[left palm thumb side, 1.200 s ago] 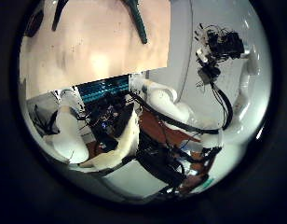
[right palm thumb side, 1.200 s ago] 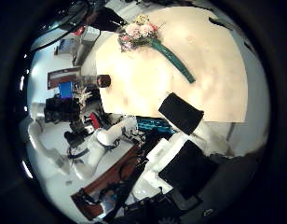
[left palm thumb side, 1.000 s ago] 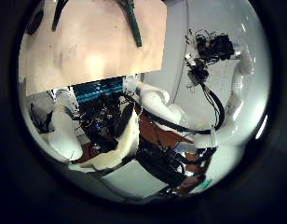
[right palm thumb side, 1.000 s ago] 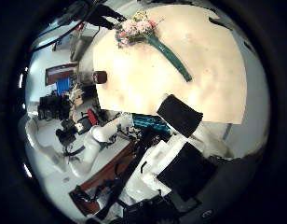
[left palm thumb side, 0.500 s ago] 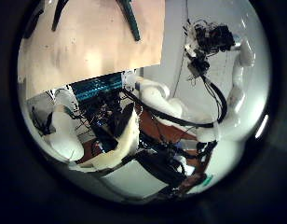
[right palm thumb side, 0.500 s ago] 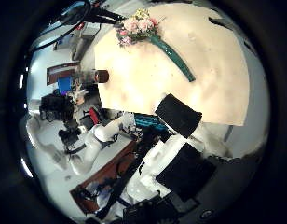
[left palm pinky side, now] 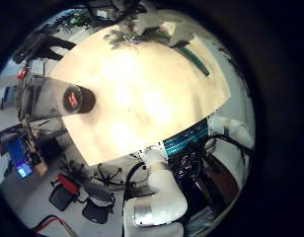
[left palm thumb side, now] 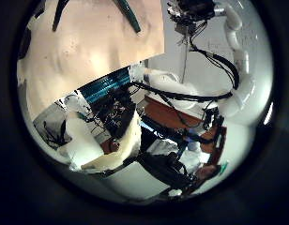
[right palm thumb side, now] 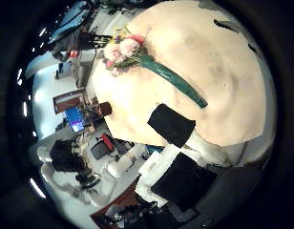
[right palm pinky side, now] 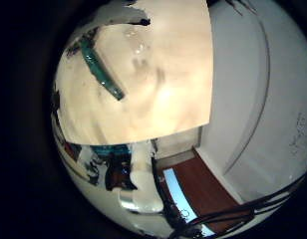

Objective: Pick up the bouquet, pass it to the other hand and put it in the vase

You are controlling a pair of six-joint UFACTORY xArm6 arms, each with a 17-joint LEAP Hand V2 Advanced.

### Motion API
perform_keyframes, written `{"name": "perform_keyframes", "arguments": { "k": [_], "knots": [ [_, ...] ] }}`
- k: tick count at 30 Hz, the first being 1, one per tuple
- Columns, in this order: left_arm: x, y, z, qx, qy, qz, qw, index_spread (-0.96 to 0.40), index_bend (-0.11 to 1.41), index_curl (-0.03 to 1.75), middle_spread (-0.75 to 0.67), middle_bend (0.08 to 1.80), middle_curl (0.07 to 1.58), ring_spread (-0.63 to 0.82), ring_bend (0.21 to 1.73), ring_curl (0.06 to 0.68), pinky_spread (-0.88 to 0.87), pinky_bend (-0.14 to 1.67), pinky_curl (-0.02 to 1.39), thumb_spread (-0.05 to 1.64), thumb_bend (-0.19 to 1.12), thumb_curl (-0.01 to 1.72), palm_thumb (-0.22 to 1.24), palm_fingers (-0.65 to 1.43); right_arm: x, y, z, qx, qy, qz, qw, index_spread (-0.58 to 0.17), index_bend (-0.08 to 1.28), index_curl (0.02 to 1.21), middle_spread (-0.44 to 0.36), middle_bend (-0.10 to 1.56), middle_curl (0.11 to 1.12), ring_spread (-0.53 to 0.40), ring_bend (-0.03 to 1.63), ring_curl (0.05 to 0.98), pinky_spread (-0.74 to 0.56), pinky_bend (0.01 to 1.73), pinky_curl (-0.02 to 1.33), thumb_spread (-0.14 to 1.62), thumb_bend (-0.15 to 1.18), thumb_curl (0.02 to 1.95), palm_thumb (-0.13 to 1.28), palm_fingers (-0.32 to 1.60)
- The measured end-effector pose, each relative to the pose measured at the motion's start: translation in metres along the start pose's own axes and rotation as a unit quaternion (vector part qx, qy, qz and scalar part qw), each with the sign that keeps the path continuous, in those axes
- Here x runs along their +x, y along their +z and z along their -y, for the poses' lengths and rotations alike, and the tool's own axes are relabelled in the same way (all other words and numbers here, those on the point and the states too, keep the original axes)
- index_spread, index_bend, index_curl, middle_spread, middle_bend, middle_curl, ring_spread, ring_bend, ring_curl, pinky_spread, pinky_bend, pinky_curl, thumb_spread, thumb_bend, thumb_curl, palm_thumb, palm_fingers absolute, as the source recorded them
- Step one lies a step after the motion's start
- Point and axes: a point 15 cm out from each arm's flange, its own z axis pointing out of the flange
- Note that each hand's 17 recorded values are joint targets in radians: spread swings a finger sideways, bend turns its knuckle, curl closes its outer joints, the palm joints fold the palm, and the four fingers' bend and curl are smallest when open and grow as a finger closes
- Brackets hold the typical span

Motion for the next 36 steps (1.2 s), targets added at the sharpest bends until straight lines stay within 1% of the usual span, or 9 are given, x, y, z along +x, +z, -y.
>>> {"name": "perform_keyframes", "arguments": {
  "k": [6,8,15,29,36],
  "knots": [
    [-0.003,0.004,-0.001,-0.006,0.003,0.001,1.0000,-0.01,0.17,0.34,0.32,0.20,0.36,0.53,0.50,0.187,0.53,0.19,0.28,1.11,-0.02,0.32,0.30,0.15,0.013,0.069,-0.001,-0.014,0.022,0.000,1.000,-0.229,0.16,0.32,-0.038,0.43,0.39,-0.097,0.91,0.166,0.25,0.85,0.00,1.12,-0.02,0.36,0.46,0.44],
    [-0.003,0.004,-0.001,-0.007,0.004,0.000,1.0000,-0.01,0.17,0.34,0.32,0.20,0.36,0.53,0.50,0.188,0.53,0.19,0.28,1.11,-0.02,0.32,0.30,0.15,0.013,0.078,0.001,-0.012,0.025,-0.001,1.000,-0.219,0.16,0.31,-0.037,0.44,0.40,-0.097,0.92,0.173,0.25,0.88,0.00,1.11,-0.02,0.36,0.46,0.44],
    [-0.002,0.007,-0.004,-0.009,0.004,-0.001,0.9999,-0.01,0.17,0.34,0.32,0.20,0.36,0.53,0.50,0.189,0.53,0.19,0.28,1.11,-0.02,0.32,0.30,0.15,0.010,0.095,0.002,-0.033,0.023,-0.003,0.999,-0.201,0.17,0.31,-0.027,0.47,0.42,-0.104,0.96,0.191,0.25,0.93,0.00,1.09,-0.02,0.37,0.48,0.42],
    [-0.002,0.006,-0.004,-0.009,0.001,-0.001,1.0000,-0.01,0.17,0.34,0.32,0.20,0.35,0.53,0.50,0.192,0.53,0.19,0.28,1.12,-0.02,0.31,0.30,0.15,0.003,0.085,0.007,-0.018,0.016,-0.008,1.000,-0.188,0.19,0.34,-0.025,0.51,0.45,-0.095,1.00,0.218,0.21,0.96,-0.01,1.08,-0.02,0.38,0.49,0.39],
    [-0.003,0.007,-0.005,-0.009,0.000,-0.001,1.0000,-0.01,0.17,0.34,0.32,0.20,0.35,0.53,0.49,0.193,0.53,0.19,0.28,1.12,-0.02,0.31,0.29,0.15,0.001,0.076,0.016,-0.011,0.005,-0.016,1.000,-0.210,0.22,0.38,-0.036,0.52,0.45,-0.085,0.94,0.208,0.24,0.90,-0.01,1.08,-0.02,0.39,0.54,0.33]
  ]
}}
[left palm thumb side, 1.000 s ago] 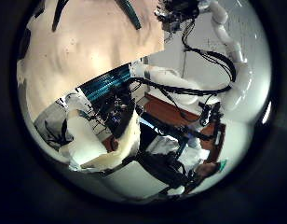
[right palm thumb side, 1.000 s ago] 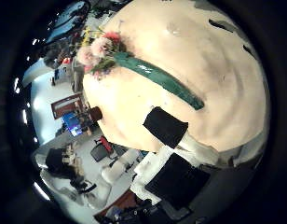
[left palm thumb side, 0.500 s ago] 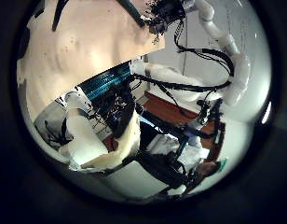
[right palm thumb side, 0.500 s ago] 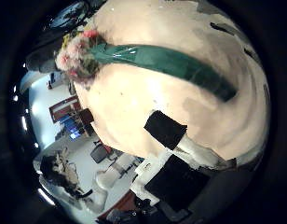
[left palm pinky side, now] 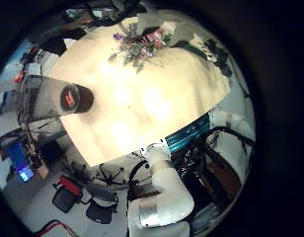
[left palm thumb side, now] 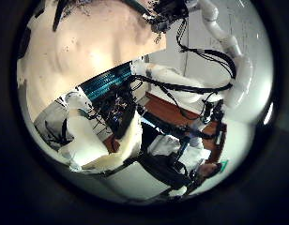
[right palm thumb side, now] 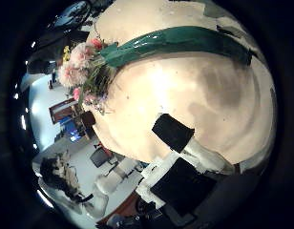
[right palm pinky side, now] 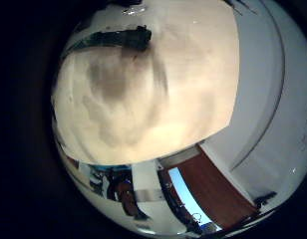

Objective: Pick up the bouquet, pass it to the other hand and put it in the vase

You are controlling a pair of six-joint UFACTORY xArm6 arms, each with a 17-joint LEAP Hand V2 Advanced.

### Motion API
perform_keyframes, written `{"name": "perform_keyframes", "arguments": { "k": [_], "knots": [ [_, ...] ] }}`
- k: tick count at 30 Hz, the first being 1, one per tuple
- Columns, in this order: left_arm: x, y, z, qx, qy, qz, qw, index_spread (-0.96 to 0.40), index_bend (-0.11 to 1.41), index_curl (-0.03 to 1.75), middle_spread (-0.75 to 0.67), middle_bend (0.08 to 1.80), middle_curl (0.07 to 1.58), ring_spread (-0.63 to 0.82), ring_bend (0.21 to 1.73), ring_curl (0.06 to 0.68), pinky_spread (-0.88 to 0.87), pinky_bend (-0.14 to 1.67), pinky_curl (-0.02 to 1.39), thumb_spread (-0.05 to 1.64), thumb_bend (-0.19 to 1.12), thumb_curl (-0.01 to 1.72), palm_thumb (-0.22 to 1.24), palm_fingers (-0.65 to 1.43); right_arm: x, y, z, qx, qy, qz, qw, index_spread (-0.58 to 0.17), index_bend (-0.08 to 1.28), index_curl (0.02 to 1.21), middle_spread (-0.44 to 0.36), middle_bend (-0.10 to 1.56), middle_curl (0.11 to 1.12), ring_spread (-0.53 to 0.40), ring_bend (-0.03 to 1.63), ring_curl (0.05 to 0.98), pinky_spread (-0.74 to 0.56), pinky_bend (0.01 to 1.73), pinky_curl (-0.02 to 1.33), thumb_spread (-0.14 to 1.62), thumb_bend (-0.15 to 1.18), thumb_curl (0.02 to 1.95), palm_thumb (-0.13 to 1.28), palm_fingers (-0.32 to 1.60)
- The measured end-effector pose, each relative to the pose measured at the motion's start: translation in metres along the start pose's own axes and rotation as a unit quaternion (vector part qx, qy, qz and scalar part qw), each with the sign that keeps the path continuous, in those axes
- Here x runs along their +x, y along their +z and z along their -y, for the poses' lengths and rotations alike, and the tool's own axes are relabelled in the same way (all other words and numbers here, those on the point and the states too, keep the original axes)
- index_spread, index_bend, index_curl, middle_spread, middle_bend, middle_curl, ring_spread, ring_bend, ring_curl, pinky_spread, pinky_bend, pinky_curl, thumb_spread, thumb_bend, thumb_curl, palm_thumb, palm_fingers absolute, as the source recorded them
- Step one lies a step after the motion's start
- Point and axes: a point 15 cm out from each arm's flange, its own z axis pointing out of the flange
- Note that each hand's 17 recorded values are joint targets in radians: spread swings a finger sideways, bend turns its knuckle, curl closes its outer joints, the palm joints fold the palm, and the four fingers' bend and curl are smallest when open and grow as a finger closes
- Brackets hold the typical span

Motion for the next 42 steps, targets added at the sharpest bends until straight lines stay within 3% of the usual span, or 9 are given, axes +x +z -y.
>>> {"name": "perform_keyframes", "arguments": {
  "k": [11,18,31,42],
  "knots": [
    [-0.002,0.001,-0.001,-0.003,-0.001,0.001,1.0000,-0.01,0.17,0.34,0.32,0.20,0.35,0.53,0.49,0.195,0.53,0.19,0.28,1.12,-0.02,0.31,0.29,0.15,0.015,0.015,0.023,-0.018,0.000,-0.017,1.000,-0.250,0.21,0.40,-0.039,0.47,0.44,-0.029,0.82,0.183,0.30,0.80,0.00,1.07,-0.02,0.40,0.59,0.27],
    [-0.005,0.002,-0.002,-0.005,-0.005,0.000,1.0000,-0.01,0.17,0.34,0.32,0.20,0.35,0.53,0.49,0.195,0.53,0.19,0.28,1.12,-0.02,0.31,0.29,0.15,0.026,0.019,0.042,-0.002,0.006,-0.020,1.000,-0.275,0.19,0.40,-0.049,0.44,0.42,-0.008,0.77,0.176,0.31,0.73,0.01,1.06,-0.02,0.41,0.63,0.27],
    [-0.005,0.002,-0.002,-0.008,-0.008,-0.001,0.9999,-0.01,0.17,0.34,0.32,0.20,0.35,0.53,0.49,0.196,0.53,0.19,0.28,1.12,-0.02,0.32,0.29,0.15,0.037,0.045,0.055,-0.012,0.008,-0.027,1.000,-0.348,0.19,0.40,-0.069,0.38,0.40,-0.013,0.68,0.170,0.31,0.65,0.04,1.05,-0.02,0.42,0.67,0.30],
    [-0.003,0.001,-0.004,-0.009,-0.007,-0.001,0.9999,-0.01,0.17,0.35,0.32,0.20,0.35,0.53,0.49,0.197,0.53,0.19,0.28,1.12,-0.02,0.32,0.29,0.15,0.038,0.058,0.062,-0.022,0.007,-0.028,0.999,-0.361,0.21,0.40,-0.082,0.37,0.40,-0.032,0.63,0.167,0.27,0.54,0.05,1.05,-0.02,0.42,0.70,0.37]
  ]
}}
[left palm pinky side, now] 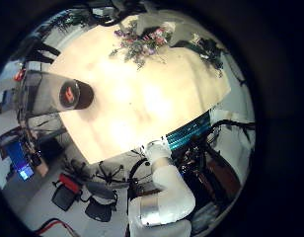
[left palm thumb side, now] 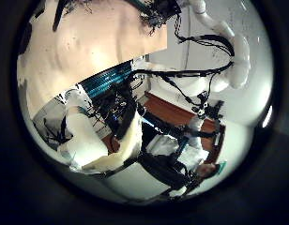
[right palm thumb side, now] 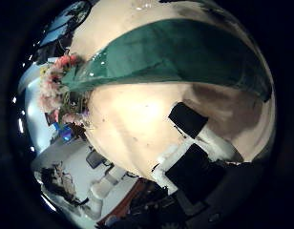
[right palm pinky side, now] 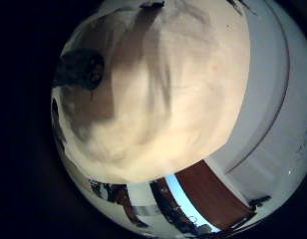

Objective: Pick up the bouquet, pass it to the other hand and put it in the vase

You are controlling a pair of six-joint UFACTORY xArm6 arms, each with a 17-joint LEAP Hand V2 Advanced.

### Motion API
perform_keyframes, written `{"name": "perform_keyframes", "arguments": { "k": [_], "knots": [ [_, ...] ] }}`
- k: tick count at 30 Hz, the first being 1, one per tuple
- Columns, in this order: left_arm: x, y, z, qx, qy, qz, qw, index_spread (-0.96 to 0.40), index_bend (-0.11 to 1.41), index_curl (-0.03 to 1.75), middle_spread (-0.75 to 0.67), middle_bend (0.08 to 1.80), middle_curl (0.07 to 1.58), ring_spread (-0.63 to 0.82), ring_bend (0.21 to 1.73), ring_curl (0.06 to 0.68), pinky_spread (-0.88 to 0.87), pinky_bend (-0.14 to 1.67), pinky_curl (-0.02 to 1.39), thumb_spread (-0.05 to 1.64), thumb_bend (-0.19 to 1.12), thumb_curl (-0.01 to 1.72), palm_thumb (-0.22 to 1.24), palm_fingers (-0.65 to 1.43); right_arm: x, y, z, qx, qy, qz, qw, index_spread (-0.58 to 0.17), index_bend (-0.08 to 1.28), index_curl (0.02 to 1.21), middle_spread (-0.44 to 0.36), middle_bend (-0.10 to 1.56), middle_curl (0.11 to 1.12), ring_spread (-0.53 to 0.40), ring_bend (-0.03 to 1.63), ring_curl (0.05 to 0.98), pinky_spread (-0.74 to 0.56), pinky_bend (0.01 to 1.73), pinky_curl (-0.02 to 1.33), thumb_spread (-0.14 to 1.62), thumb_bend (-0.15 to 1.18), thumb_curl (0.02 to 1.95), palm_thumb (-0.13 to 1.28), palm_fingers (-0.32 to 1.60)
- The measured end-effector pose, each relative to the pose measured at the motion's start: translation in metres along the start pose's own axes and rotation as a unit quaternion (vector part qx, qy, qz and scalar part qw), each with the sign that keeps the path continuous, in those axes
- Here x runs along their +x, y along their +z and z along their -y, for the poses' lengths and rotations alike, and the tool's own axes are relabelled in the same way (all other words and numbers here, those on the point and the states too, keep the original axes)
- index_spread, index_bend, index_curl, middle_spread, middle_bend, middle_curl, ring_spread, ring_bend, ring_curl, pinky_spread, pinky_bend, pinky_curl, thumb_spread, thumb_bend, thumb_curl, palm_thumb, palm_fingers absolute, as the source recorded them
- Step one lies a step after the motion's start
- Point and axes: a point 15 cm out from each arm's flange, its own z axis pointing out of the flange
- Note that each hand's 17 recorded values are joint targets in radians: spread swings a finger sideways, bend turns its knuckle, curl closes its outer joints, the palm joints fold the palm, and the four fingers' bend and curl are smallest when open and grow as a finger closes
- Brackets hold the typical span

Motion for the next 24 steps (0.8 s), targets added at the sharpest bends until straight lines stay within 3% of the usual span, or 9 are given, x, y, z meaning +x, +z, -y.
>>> {"name": "perform_keyframes", "arguments": {
  "k": [5,8,12,16,20,24],
  "knots": [
    [0.000,0.001,-0.002,-0.001,0.001,-0.001,1.0000,-0.01,0.17,0.35,0.32,0.20,0.35,0.53,0.49,0.197,0.53,0.19,0.28,1.12,-0.02,0.32,0.29,0.15,0.000,0.001,0.001,-0.002,-0.001,-0.006,1.000,-0.378,0.25,0.41,-0.108,0.41,0.41,-0.102,0.68,0.174,0.18,0.49,0.02,1.04,-0.02,0.43,0.73,0.58],
    [0.000,-0.001,-0.002,0.000,0.001,0.000,1.0000,-0.01,0.17,0.35,0.32,0.20,0.35,0.53,0.49,0.198,0.53,0.19,0.28,1.12,-0.02,0.32,0.29,0.15,-0.003,0.001,0.001,-0.001,-0.005,-0.009,1.000,-0.399,0.32,0.44,-0.159,0.42,0.42,-0.198,0.85,0.218,-0.04,0.64,0.03,1.03,-0.01,0.44,0.78,1.06],
    [0.001,-0.003,-0.002,0.002,0.001,0.000,1.0000,-0.01,0.17,0.35,0.32,0.20,0.35,0.53,0.49,0.198,0.53,0.19,0.28,1.12,-0.02,0.32,0.29,0.15,0.002,-0.007,0.006,0.007,-0.010,-0.023,1.000,-0.418,0.46,0.55,-0.209,0.59,0.52,-0.244,0.96,0.313,-0.30,0.85,0.12,1.00,-0.01,0.46,0.85,1.37],
    [0.001,-0.002,-0.004,0.001,0.001,-0.001,1.0000,-0.01,0.17,0.35,0.32,0.20,0.35,0.53,0.49,0.198,0.53,0.19,0.28,1.12,-0.02,0.32,0.29,0.15,0.004,-0.019,0.012,0.019,-0.017,-0.033,0.999,-0.418,0.63,0.65,-0.213,0.80,0.60,-0.236,1.09,0.386,-0.36,1.04,0.21,0.97,-0.01,0.48,0.90,1.42],
    [0.001,-0.003,-0.005,0.001,0.002,0.000,1.0000,-0.01,0.17,0.35,0.32,0.20,0.35,0.53,0.49,0.198,0.53,0.19,0.28,1.12,-0.02,0.32,0.29,0.15,0.005,-0.037,0.012,0.042,-0.022,-0.033,0.998,-0.393,0.84,0.76,-0.201,1.05,0.71,-0.230,1.24,0.469,-0.30,1.27,0.32,0.96,0.03,0.53,1.02,1.34],
    [0.002,-0.003,-0.005,0.002,0.002,0.001,1.0000,-0.01,0.17,0.35,0.32,0.20,0.35,0.53,0.49,0.198,0.53,0.19,0.28,1.12,-0.02,0.32,0.29,0.15,0.013,-0.085,0.005,0.097,-0.029,-0.015,0.995,-0.355,0.97,0.84,-0.182,1.19,0.76,-0.227,1.33,0.529,-0.26,1.39,0.39,0.95,0.08,0.60,1.13,1.25]
  ]
}}
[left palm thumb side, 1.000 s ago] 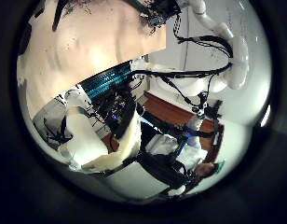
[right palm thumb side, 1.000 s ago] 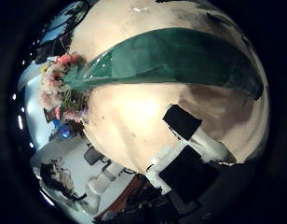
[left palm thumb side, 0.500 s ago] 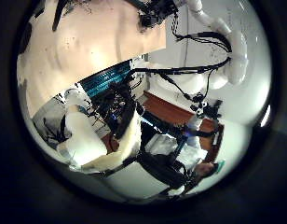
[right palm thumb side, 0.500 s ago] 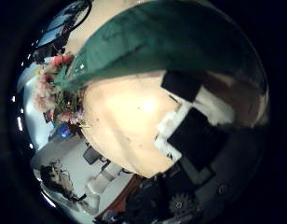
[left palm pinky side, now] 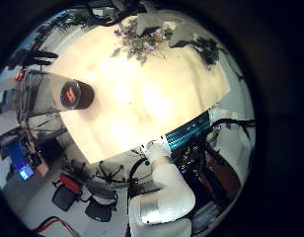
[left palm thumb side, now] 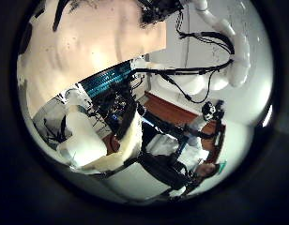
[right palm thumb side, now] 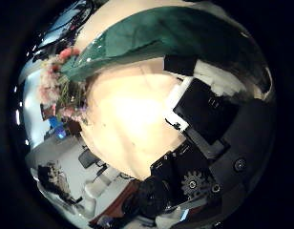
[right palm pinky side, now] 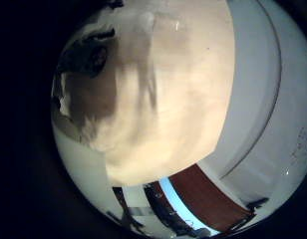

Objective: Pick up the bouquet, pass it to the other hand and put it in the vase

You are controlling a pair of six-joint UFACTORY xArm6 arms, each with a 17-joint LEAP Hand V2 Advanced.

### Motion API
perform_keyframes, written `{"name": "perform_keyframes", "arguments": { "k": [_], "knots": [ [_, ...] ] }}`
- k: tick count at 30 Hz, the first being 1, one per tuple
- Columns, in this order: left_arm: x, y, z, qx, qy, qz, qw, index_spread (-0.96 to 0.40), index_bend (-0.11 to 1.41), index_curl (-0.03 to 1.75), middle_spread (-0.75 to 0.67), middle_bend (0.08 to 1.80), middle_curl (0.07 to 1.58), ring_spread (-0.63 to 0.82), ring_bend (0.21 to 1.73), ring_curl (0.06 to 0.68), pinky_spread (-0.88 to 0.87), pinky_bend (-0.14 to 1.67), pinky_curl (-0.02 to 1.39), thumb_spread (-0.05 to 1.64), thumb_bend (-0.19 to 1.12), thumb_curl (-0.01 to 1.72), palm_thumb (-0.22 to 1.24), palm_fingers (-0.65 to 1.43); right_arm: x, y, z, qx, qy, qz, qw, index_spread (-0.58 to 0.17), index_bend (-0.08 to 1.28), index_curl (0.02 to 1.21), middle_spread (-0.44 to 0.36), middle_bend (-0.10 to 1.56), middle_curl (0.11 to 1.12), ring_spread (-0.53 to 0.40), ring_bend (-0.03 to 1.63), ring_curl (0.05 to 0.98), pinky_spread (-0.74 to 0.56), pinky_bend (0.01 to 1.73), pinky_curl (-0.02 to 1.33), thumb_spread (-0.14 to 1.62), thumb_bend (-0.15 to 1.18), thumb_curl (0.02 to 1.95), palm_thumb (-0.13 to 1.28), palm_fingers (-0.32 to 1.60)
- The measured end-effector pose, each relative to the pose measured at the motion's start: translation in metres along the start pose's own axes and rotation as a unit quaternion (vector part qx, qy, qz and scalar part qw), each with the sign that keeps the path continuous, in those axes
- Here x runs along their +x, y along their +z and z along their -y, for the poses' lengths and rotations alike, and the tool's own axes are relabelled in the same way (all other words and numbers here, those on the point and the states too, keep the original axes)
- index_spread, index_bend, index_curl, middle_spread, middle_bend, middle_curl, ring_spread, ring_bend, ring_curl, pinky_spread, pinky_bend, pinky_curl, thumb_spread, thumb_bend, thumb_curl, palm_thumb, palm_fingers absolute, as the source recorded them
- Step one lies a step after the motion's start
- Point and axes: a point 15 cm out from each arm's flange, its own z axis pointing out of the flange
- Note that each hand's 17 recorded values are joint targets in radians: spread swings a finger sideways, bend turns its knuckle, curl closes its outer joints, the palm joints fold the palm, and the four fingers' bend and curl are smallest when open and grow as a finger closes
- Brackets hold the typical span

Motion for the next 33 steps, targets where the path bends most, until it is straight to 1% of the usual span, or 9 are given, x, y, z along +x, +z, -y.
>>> {"name": "perform_keyframes", "arguments": {
  "k": [6,10,14,17,21,25,28,31,33],
  "knots": [
    [-0.003,-0.005,0.002,0.010,-0.001,-0.002,0.9999,-0.01,0.17,0.35,0.32,0.20,0.35,0.53,0.49,0.199,0.53,0.19,0.28,1.12,-0.02,0.32,0.29,0.15,-0.034,-0.090,-0.018,0.093,-0.040,0.052,0.994,-0.304,1.07,0.88,-0.153,1.29,0.78,-0.213,1.42,0.595,-0.21,1.46,0.46,0.91,0.08,0.69,1.17,1.18],
    [-0.014,-0.011,0.004,0.021,-0.012,-0.010,0.9997,-0.01,0.18,0.35,0.32,0.20,0.35,0.53,0.49,0.197,0.53,0.19,0.28,1.12,-0.02,0.32,0.29,0.17,-0.059,-0.156,-0.042,0.164,-0.060,0.090,0.981,-0.279,1.12,0.89,-0.140,1.33,0.78,-0.204,1.45,0.621,-0.19,1.47,0.50,0.89,0.07,0.74,1.17,1.16],
    [-0.011,-0.023,0.014,0.047,-0.010,-0.042,0.9980,-0.01,0.18,0.35,0.30,0.21,0.36,0.52,0.49,0.196,0.52,0.18,0.27,1.12,-0.02,0.32,0.29,0.20,-0.077,-0.224,-0.058,0.232,-0.067,0.151,0.959,-0.257,1.16,0.88,-0.131,1.35,0.77,-0.196,1.46,0.638,-0.17,1.46,0.53,0.87,0.06,0.79,1.17,1.17],
    [-0.009,-0.036,0.022,0.074,-0.010,-0.077,0.9943,-0.01,0.19,0.35,0.29,0.22,0.36,0.51,0.49,0.196,0.52,0.18,0.27,1.12,-0.02,0.32,0.30,0.22,-0.092,-0.266,-0.075,0.249,-0.071,0.218,0.941,-0.244,1.17,0.88,-0.126,1.36,0.76,-0.193,1.46,0.647,-0.17,1.45,0.54,0.86,0.05,0.82,1.16,1.16],
    [0.000,-0.052,0.029,0.115,-0.007,-0.131,0.9846,0.00,0.19,0.36,0.27,0.22,0.36,0.50,0.50,0.194,0.51,0.18,0.26,1.12,-0.02,0.32,0.31,0.25,-0.098,-0.319,-0.091,0.283,-0.064,0.329,0.898,-0.233,1.19,0.87,-0.122,1.37,0.76,-0.190,1.47,0.655,-0.17,1.43,0.57,0.84,0.04,0.86,1.16,1.15],
    [0.004,-0.072,0.035,0.167,-0.002,-0.196,0.9662,0.01,0.18,0.36,0.26,0.22,0.37,0.49,0.51,0.195,0.49,0.18,0.26,1.13,-0.02,0.31,0.30,0.26,-0.106,-0.360,-0.110,0.300,-0.073,0.433,0.847,-0.223,1.20,0.86,-0.119,1.38,0.75,-0.187,1.47,0.661,-0.17,1.42,0.59,0.83,0.03,0.90,1.16,1.15],
    [0.018,-0.092,0.041,0.209,0.014,-0.255,0.9439,0.02,0.17,0.36,0.26,0.22,0.37,0.49,0.51,0.197,0.49,0.19,0.26,1.12,-0.03,0.31,0.28,0.26,-0.119,-0.376,-0.122,0.296,-0.107,0.494,0.811,-0.218,1.20,0.85,-0.118,1.38,0.74,-0.185,1.47,0.665,-0.17,1.41,0.61,0.83,0.02,0.93,1.16,1.15],
    [0.037,-0.115,0.052,0.241,0.036,-0.331,0.9117,0.04,0.17,0.35,0.26,0.22,0.37,0.49,0.53,0.198,0.48,0.19,0.27,1.10,-0.03,0.31,0.26,0.26,-0.119,-0.365,-0.128,0.282,-0.121,0.534,0.788,-0.215,1.21,0.84,-0.116,1.39,0.73,-0.184,1.47,0.667,-0.17,1.40,0.63,0.83,0.02,0.95,1.17,1.15],
    [0.039,-0.136,0.054,0.270,0.042,-0.379,0.8839,0.06,0.16,0.35,0.28,0.22,0.37,0.49,0.54,0.199,0.48,0.20,0.27,1.09,-0.03,0.31,0.25,0.25,-0.125,-0.352,-0.130,0.264,-0.126,0.561,0.775,-0.212,1.21,0.84,-0.116,1.39,0.73,-0.183,1.47,0.668,-0.17,1.39,0.64,0.83,0.02,0.97,1.17,1.15]
  ]
}}
